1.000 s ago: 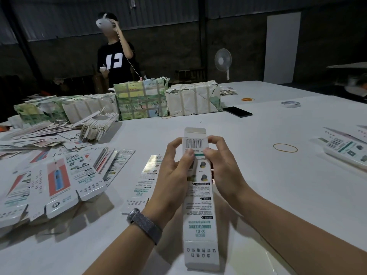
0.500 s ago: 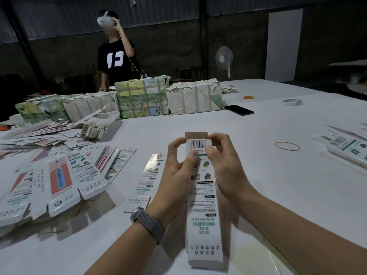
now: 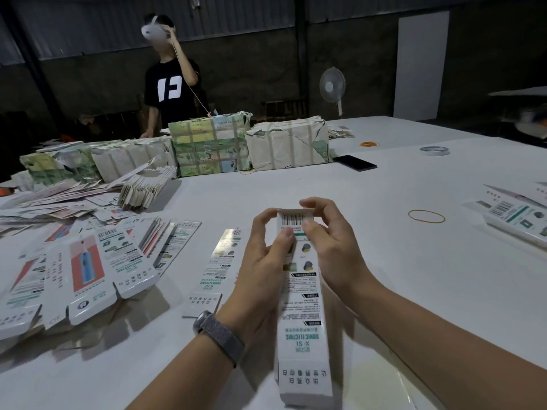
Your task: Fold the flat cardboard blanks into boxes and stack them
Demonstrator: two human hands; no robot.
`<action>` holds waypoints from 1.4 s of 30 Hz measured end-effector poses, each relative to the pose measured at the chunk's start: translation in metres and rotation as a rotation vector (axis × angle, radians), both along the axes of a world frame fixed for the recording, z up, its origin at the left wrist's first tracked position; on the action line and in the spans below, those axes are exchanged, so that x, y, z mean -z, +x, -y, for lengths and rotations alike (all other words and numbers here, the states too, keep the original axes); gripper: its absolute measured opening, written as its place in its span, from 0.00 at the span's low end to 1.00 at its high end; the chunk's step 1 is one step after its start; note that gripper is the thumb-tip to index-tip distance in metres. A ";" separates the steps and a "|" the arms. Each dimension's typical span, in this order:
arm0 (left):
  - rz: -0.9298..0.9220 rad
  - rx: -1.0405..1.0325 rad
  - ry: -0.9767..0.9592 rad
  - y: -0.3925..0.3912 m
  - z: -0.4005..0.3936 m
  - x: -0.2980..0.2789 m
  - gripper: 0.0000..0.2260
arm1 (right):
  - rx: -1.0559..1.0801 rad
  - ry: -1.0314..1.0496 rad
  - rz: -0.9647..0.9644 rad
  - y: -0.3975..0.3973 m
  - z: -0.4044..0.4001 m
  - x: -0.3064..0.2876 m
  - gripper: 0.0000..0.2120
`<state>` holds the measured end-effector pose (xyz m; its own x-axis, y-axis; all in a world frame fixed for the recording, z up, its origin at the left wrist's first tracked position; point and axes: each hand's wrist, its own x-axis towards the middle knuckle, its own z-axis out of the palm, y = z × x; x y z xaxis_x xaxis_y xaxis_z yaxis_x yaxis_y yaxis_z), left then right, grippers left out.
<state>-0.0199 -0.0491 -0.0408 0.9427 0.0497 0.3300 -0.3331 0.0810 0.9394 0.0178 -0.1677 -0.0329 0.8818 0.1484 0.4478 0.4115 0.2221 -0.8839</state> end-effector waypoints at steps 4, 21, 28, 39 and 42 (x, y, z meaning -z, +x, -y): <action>-0.004 0.000 0.023 0.002 0.003 0.003 0.10 | -0.016 -0.003 -0.053 0.001 0.001 0.000 0.05; 0.000 -0.056 0.203 0.014 -0.001 0.020 0.14 | -0.002 -0.094 -0.303 0.015 0.005 0.001 0.08; -0.028 0.023 0.151 0.012 0.000 0.017 0.14 | 0.078 -0.115 -0.259 0.016 0.004 0.001 0.13; -0.093 0.108 0.167 0.006 -0.003 0.012 0.19 | 0.082 -0.083 -0.230 0.016 0.005 0.000 0.11; -0.099 0.118 0.183 0.005 -0.003 0.012 0.20 | 0.076 -0.076 -0.234 0.016 0.006 -0.001 0.11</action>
<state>-0.0152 -0.0459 -0.0527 0.9667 -0.1145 0.2288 -0.2367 -0.0606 0.9697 0.0334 -0.1742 -0.0315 0.9699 0.1029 0.2207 0.2072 0.1275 -0.9700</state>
